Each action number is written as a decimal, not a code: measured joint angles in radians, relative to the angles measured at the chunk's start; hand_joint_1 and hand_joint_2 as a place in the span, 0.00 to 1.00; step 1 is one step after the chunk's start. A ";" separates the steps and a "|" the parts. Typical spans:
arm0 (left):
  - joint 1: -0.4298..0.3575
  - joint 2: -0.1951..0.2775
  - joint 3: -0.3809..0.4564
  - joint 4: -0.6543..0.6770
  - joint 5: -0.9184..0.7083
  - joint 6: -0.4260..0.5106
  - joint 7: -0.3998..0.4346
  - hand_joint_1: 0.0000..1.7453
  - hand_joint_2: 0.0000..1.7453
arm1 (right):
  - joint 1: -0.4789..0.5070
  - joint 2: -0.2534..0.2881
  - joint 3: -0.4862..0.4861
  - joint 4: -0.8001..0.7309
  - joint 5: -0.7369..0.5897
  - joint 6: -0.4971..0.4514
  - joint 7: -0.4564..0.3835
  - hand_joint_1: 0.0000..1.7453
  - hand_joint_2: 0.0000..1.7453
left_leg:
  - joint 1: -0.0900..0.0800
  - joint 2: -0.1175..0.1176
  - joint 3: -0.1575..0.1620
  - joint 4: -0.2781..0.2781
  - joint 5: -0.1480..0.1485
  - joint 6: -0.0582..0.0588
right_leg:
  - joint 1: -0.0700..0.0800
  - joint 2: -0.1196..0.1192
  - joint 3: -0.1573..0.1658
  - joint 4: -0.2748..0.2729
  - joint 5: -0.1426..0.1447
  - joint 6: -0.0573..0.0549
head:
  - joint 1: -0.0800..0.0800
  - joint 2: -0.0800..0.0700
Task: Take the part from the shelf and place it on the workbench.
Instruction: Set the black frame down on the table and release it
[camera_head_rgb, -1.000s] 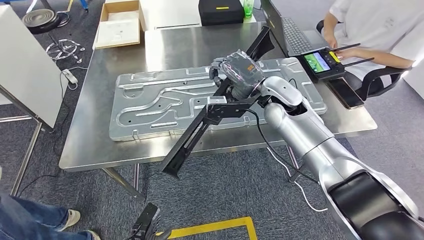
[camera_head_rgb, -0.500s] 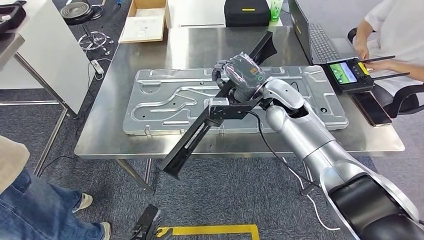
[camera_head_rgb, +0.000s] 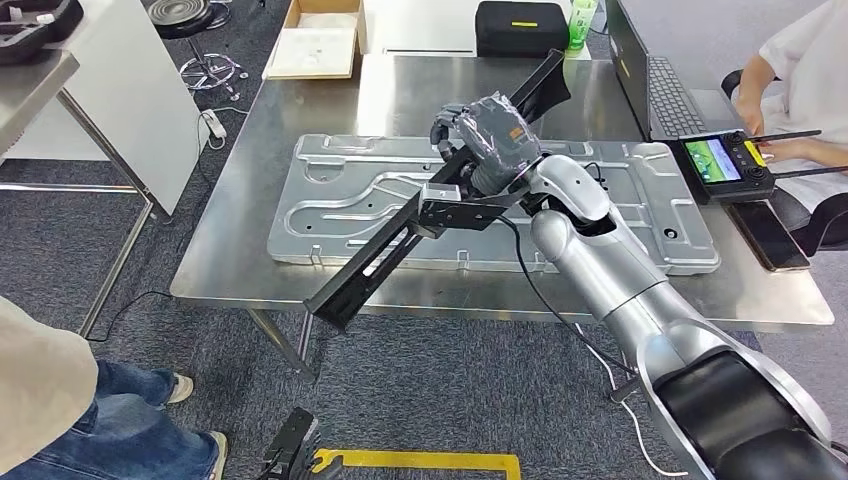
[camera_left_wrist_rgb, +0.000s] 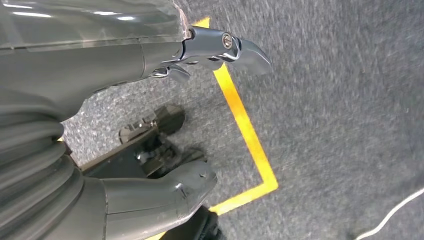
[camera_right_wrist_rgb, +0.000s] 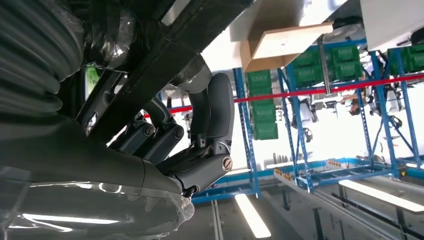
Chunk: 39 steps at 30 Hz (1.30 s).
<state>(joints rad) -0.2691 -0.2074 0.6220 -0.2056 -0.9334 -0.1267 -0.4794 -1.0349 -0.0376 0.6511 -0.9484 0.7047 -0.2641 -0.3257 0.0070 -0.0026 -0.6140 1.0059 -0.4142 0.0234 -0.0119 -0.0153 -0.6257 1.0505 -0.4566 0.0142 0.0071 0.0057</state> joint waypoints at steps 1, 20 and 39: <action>-0.001 0.000 -0.002 0.000 -0.001 -0.003 0.000 0.00 1.00 | -0.001 0.000 -0.006 0.000 0.001 -0.003 0.000 1.00 1.00 | 0.003 0.000 0.004 -0.007 0.003 0.006 | 0.000 0.003 -0.015 0.034 -0.021 0.004 | 0.000 0.000; -0.001 -0.001 -0.015 0.000 -0.001 -0.013 -0.002 0.00 1.00 | 0.016 0.006 -0.028 -0.002 0.018 -0.004 -0.009 1.00 1.00 | 0.007 -0.003 -0.137 0.300 -0.139 -0.043 | -0.007 0.014 0.004 -0.004 0.006 -0.037 | -0.002 0.000; -0.002 -0.008 -0.015 0.000 0.010 0.013 0.007 0.00 1.00 | 0.025 0.004 -0.035 -0.004 0.021 -0.002 -0.009 1.00 1.00 | 0.002 -0.009 -0.005 0.011 -0.001 0.011 | -0.010 0.015 -0.068 0.115 -0.016 0.010 | -0.001 0.000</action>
<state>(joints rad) -0.2714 -0.2152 0.6073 -0.2056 -0.9235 -0.1135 -0.4726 -1.0103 -0.0340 0.6166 -0.9528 0.7255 -0.2659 -0.3346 0.0092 -0.0112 -0.6192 1.0168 -0.4154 0.0346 -0.0220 -0.0001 -0.6933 1.1655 -0.4724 0.0241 0.0065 0.0057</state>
